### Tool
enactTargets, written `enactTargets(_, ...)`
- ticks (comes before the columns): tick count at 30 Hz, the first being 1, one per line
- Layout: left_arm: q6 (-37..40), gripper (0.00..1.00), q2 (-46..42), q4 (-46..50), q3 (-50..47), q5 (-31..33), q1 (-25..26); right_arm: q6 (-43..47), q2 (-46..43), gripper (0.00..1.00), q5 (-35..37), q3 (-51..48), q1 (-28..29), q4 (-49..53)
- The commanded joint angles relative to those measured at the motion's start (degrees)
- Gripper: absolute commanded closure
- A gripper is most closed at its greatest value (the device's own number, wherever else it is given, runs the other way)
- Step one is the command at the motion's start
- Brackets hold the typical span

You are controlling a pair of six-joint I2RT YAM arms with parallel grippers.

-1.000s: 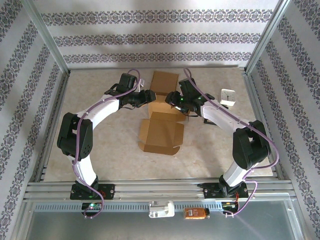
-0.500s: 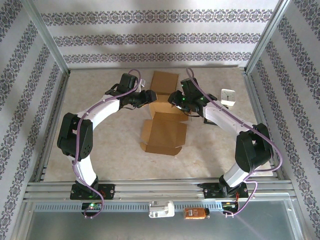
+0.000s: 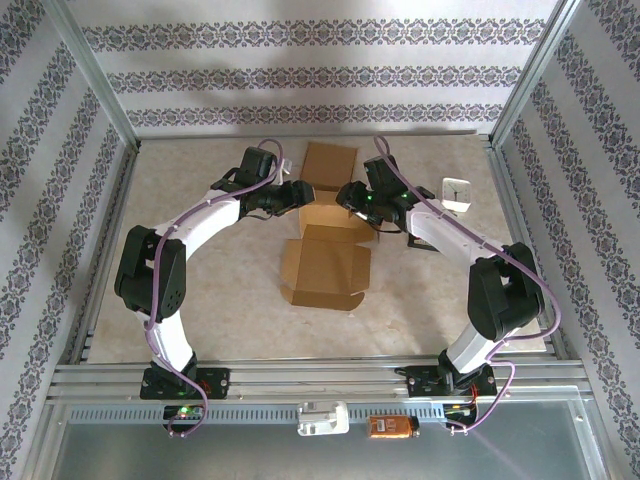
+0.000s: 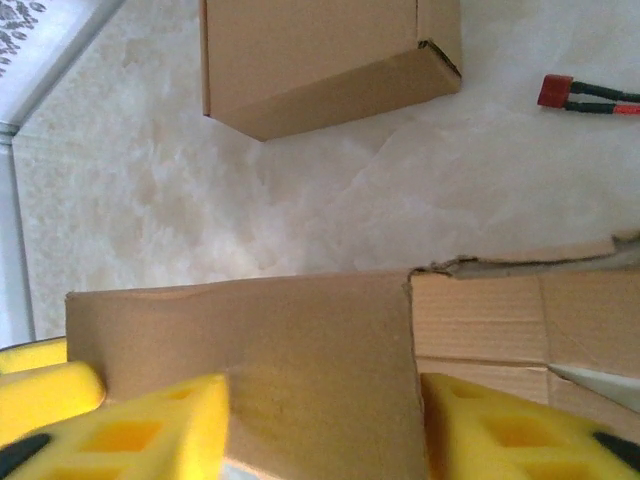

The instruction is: Fold the paper box

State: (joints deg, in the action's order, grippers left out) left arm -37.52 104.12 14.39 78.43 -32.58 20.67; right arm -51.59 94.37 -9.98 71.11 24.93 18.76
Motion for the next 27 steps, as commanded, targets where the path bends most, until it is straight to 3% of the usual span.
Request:
enactTargets(1, 1.32, 0.43, -1.18, 1.78, 1.26, -0.38, 0.83, 1.47, -3.43, 0.24, -1.17, -0.68, -0.44, 2.37)
enactTargets(9, 1.83, 0.43, -0.71, 2.61, 1.72, -0.03, 0.94, 3.37, -15.14, 0.2, -0.7, -11.86, -0.97, 1.26)
enactTargets(15, 1.59, 0.43, -0.69, 2.23, 1.9, -0.03, 0.91, 5.97, -20.8, 0.29, 4.43, -24.81, 2.75, -8.43)
enactTargets(23, 2.4, 0.43, -0.45, 3.43, 2.26, -0.05, 0.94, 7.76, -10.26, 0.31, 11.58, -28.03, 5.59, -20.71)
enactTargets(27, 2.98, 0.42, -0.36, 3.98, 2.34, -0.03, 0.93, 9.22, -6.25, 0.28, 21.01, -26.45, 6.12, -22.72)
